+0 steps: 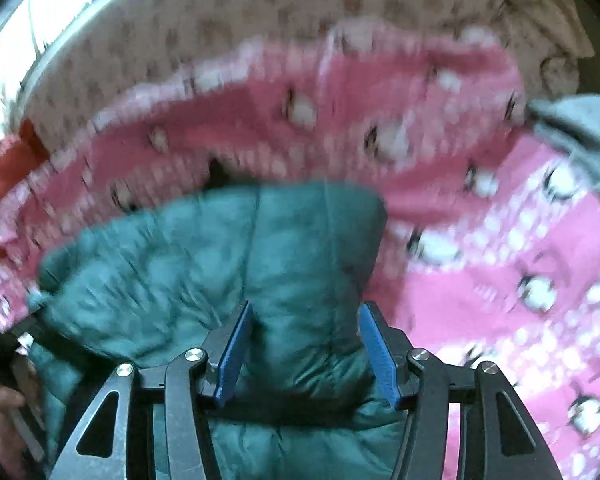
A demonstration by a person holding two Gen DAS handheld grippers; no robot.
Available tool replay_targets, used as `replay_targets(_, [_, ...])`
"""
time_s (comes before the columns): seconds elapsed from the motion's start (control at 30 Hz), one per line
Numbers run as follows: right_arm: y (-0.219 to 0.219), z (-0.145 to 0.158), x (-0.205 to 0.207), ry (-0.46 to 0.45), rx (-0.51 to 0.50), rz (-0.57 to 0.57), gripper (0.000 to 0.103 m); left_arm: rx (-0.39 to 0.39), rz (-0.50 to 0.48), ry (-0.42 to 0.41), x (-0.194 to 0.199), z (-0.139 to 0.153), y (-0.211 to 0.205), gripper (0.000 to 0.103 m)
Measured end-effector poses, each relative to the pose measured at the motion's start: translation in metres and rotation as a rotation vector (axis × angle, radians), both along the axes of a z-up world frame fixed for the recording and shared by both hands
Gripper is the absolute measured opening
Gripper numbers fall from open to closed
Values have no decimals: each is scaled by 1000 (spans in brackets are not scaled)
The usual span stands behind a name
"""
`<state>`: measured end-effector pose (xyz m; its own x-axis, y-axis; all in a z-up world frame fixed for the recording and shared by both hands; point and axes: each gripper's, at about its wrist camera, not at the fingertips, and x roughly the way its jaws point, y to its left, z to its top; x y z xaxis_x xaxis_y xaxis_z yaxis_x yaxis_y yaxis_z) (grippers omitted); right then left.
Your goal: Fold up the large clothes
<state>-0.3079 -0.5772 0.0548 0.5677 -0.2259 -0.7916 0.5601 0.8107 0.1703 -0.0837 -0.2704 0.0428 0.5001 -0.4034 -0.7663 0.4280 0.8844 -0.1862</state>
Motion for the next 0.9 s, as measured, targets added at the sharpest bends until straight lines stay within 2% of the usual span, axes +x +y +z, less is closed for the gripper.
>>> replay_targets(0.07, [0, -11, 3, -1, -6, -6, 57, 4, 0, -2, 0, 0, 0, 91])
replay_targets(0.13, [-2, -8, 1, -11, 9, -14, 57, 5, 1, -3, 0, 0, -1, 91])
replay_targets(0.3, [8, 22, -17, -70, -40, -68, 57, 6, 1, -4, 0, 0, 0, 91])
replay_targets(0.4, [30, 45, -18, -142, -60, -37, 57, 5, 1, -8, 1, -1, -1, 91])
replay_targets(0.5, [62, 56, 8, -149, -78, 77, 57, 6, 1, -8, 0, -1, -1, 91])
replay_targets(0.67, [93, 36, 54, -95, -68, 178, 57, 5, 1, -8, 0, -1, 0, 91])
replay_targets(0.77, [98, 8, 72, -3, -90, 182, 58, -2, 0, -7, 0, -2, 0, 92])
replay_targets(0.9, [89, 14, 64, -24, -29, 172, 58, 4, 1, -14, -1, -1, -1, 92])
